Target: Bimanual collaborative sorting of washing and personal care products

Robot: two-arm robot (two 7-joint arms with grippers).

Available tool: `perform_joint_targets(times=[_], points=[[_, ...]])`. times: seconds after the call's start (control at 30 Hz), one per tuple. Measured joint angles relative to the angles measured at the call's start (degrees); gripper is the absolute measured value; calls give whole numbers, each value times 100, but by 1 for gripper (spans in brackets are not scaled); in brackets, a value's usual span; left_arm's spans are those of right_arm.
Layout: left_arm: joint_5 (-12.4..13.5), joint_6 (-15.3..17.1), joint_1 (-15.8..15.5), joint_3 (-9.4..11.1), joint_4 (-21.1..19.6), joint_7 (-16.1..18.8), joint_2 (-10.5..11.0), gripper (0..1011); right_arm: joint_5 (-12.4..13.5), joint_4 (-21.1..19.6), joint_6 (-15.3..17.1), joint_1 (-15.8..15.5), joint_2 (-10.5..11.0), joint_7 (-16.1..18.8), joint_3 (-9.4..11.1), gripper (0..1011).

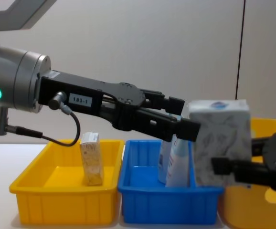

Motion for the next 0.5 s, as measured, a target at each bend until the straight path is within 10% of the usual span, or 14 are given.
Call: perform_joint_targets(times=[0.5], points=[[-58, 93, -46, 10, 54, 7, 13, 1001, 267, -357, 12, -516, -119, -1123, 605, 373]])
